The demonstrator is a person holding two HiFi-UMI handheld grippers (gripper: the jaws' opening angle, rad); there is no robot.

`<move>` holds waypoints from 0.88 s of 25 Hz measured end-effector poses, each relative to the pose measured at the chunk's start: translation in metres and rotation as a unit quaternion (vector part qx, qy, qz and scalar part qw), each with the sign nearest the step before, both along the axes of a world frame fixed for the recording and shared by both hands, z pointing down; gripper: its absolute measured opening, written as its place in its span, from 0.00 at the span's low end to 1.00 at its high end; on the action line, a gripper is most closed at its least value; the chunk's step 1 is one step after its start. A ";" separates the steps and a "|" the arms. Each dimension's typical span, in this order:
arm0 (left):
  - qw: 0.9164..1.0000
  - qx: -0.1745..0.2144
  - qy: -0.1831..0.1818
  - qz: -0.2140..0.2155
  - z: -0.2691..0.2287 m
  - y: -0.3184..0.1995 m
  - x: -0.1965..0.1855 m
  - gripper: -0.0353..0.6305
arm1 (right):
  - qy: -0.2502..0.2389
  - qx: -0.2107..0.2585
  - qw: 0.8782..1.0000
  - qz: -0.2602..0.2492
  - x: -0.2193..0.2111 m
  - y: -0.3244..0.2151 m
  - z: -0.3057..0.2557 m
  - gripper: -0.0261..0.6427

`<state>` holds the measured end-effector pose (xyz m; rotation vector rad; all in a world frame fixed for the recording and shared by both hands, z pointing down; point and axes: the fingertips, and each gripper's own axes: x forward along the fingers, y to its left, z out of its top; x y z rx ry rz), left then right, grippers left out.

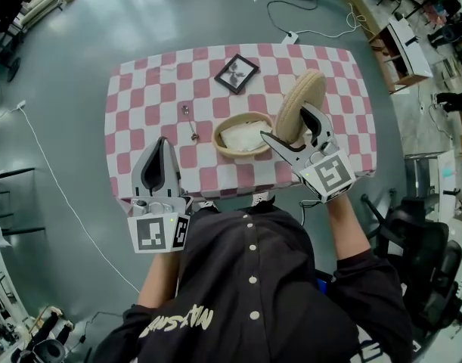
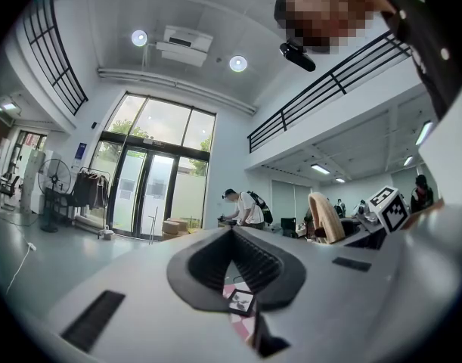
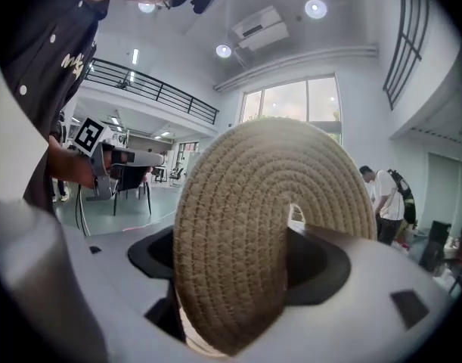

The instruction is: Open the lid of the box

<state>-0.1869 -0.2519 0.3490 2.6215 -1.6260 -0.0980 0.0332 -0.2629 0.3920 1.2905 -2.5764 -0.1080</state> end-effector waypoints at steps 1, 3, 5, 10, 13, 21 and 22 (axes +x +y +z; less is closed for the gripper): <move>1.000 0.000 0.000 0.000 0.000 0.000 0.000 0.05 | -0.004 0.008 1.000 0.008 0.003 0.002 -0.005 0.62; 1.000 0.001 0.000 -0.001 -0.001 -0.001 0.000 0.05 | -0.009 0.022 0.999 0.025 0.010 0.005 -0.014 0.62; 1.000 0.001 -0.001 0.000 -0.001 -0.003 0.000 0.05 | -0.009 0.038 0.998 0.042 0.017 0.008 -0.022 0.62; 1.000 0.003 -0.001 0.003 -0.002 -0.006 0.002 0.05 | -0.022 0.067 0.995 0.073 0.032 0.018 -0.044 0.62; 1.000 0.004 -0.002 0.002 -0.003 -0.009 0.002 0.05 | -0.038 0.079 0.992 0.095 0.043 0.023 -0.056 0.62; 1.000 0.009 -0.006 -0.005 -0.006 -0.013 -0.003 0.05 | -0.078 0.100 0.982 0.142 0.069 0.036 -0.075 0.62; 1.000 0.009 -0.007 -0.006 -0.006 -0.013 -0.004 0.05 | -0.081 0.104 0.980 0.147 0.071 0.038 -0.077 0.62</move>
